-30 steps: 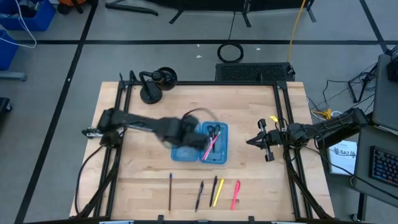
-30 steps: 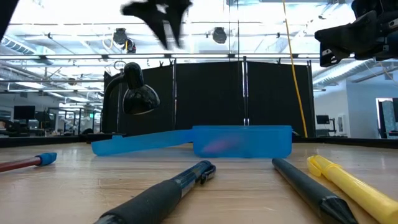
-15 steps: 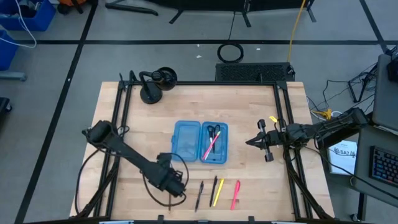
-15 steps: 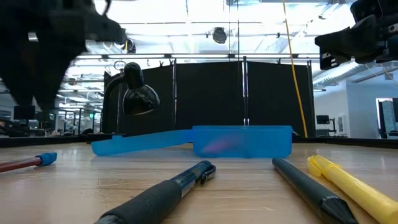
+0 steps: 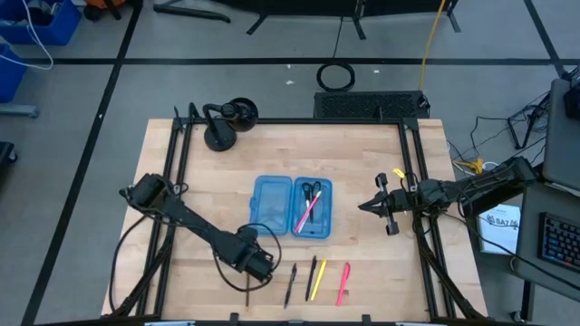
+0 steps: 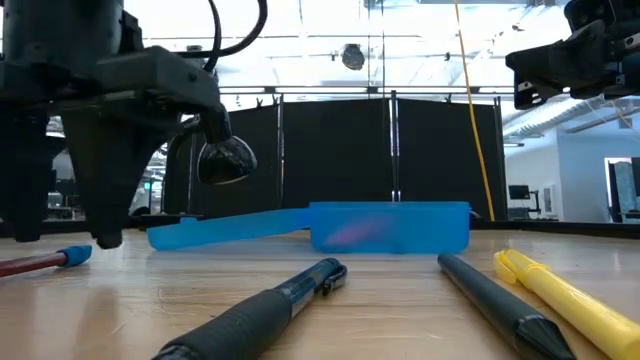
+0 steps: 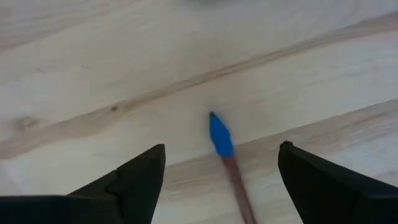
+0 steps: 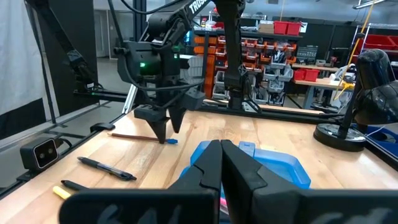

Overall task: Pick & place school supplies into a supply box
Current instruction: Put the brown pencil into the blue supply box, then adjust the pink pencil in the blue supply box

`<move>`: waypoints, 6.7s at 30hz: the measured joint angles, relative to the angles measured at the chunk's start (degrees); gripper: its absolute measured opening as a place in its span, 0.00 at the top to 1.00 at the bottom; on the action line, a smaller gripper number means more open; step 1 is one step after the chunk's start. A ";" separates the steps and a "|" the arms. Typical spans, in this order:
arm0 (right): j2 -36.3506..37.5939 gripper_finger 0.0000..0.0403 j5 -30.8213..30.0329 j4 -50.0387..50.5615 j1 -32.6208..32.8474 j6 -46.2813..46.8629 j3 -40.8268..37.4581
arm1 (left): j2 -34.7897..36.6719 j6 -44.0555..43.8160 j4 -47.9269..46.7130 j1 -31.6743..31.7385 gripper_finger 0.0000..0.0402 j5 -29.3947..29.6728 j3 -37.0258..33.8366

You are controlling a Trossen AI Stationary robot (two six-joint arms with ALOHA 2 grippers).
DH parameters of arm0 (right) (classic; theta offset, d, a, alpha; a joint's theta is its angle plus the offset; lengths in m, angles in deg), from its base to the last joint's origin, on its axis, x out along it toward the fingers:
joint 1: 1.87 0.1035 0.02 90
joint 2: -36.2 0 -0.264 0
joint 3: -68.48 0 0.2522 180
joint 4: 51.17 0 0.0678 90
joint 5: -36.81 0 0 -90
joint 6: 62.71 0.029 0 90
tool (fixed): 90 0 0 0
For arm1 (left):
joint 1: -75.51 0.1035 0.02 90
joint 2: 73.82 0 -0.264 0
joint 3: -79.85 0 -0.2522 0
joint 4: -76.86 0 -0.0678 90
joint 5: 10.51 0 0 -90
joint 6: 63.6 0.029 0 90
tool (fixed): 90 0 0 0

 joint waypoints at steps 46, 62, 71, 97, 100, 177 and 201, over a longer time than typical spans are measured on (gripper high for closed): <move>0.13 1.00 0.09 -1.31 0.01 0.47 0.01 | 7.87 11.71 -6.42 11.12 0.93 7.10 17.69; 0.22 1.00 0.11 -2.17 0.01 0.05 0.01 | 1.56 35.14 11.54 31.31 0.96 0.54 18.33; 0.20 1.00 0.07 -1.93 0.01 -0.08 0.00 | -5.82 40.85 16.53 35.92 0.96 1.26 18.33; 0.22 1.00 0.11 -4.56 -0.02 -1.33 -0.01 | -6.88 27.46 13.95 34.42 0.96 8.56 18.35; 0.20 1.00 0.14 -3.74 -0.02 -1.33 -0.02 | -6.88 27.46 14.01 34.32 0.96 8.63 18.34; 1.05 1.00 7.65 -2.53 -0.56 -4.55 2.15 | 26.06 76.84 15.38 14.21 0.98 39.47 -0.72; -0.72 1.00 -1.82 -6.19 -0.57 0.71 2.65 | 70.86 98.25 78.57 28.47 1.00 4.65 -67.10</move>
